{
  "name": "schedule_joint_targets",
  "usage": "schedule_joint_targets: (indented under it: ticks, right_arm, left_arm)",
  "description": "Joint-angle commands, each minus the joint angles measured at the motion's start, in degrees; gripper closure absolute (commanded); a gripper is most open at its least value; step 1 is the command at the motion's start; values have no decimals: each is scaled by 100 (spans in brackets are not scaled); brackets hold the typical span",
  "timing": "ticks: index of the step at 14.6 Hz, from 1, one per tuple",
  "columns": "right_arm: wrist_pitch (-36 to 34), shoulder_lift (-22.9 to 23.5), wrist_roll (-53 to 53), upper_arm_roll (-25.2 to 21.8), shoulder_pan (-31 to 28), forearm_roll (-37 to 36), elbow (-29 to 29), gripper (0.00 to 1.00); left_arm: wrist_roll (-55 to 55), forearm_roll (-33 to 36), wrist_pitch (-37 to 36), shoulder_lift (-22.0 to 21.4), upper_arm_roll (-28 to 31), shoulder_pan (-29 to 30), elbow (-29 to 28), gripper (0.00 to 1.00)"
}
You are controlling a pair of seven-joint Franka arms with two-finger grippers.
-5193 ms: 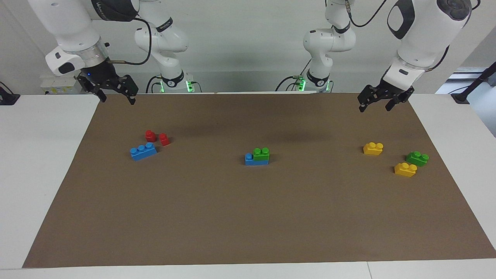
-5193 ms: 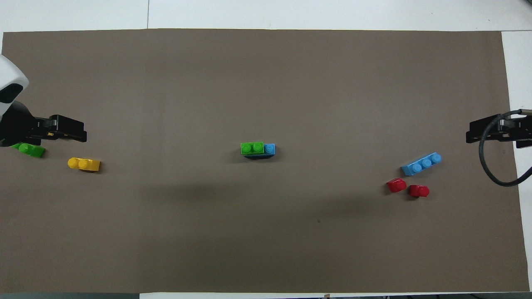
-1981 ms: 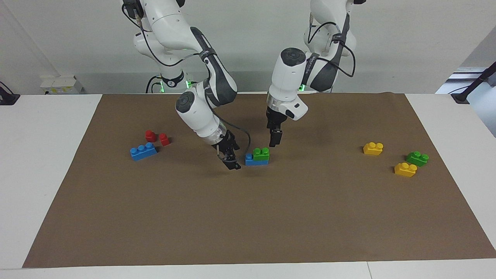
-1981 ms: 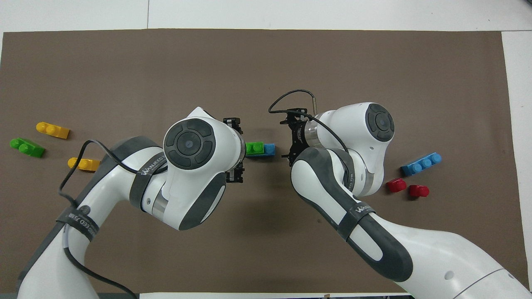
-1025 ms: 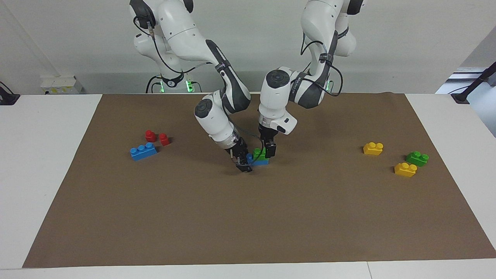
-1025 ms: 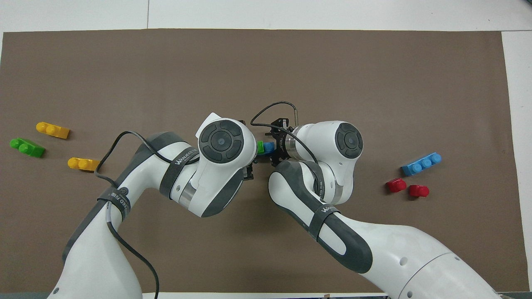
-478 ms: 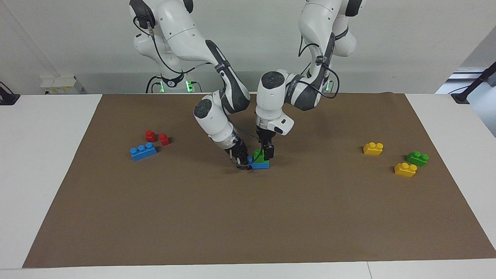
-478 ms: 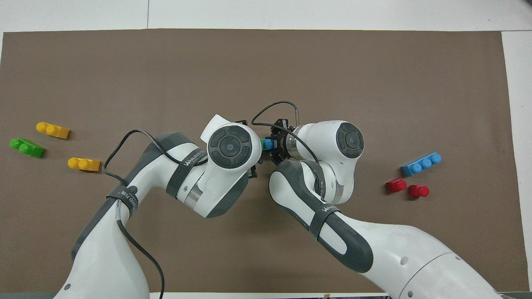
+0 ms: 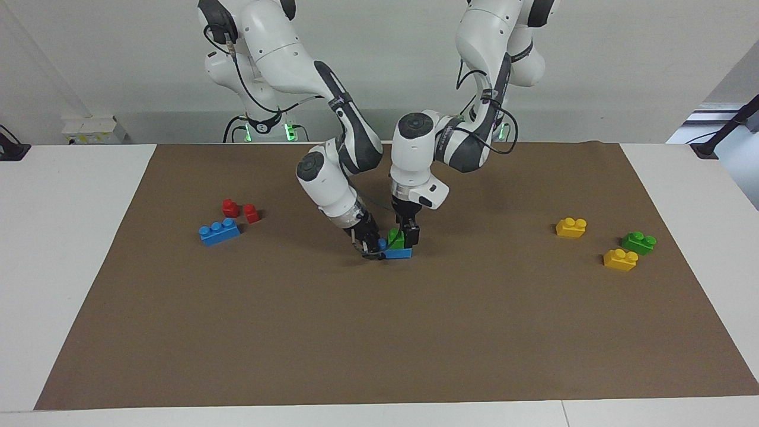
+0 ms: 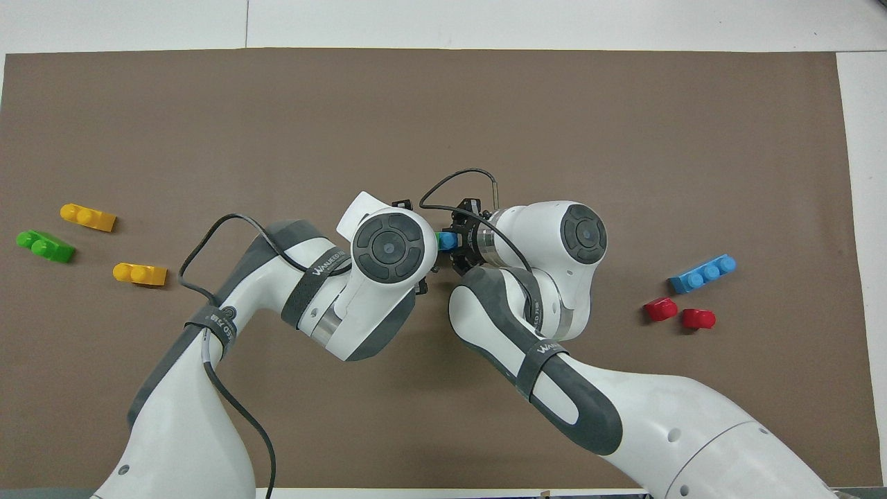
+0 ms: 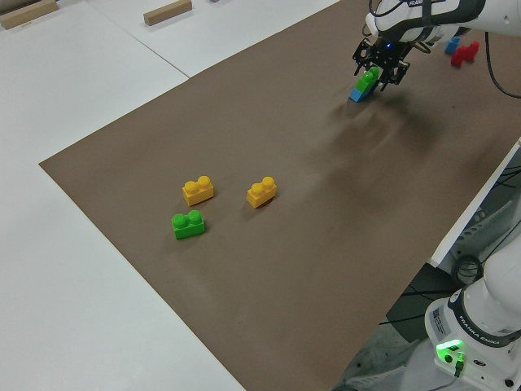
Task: Remove green block with left arm and hold with right
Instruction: 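Hold the green and blue bricks firmly with both grippers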
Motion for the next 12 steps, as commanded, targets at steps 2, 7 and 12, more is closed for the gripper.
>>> schedule_joint_targets:
  ticks: [2,7,12]
  right_arm:
    - [145,-36,34,23,-2,152,-88,100]
    - [171,-36,34,23,-2,152,-88,100]
    - [171,-45,42,23,7,144,-88,100]
  left_arm:
    - [-132,334,111,-1,103,-202,-51,99]
    - [-157,554,147,7,85,-202,-25,100]
    - [-131,554,-20,-264,77,-132,-25,100]
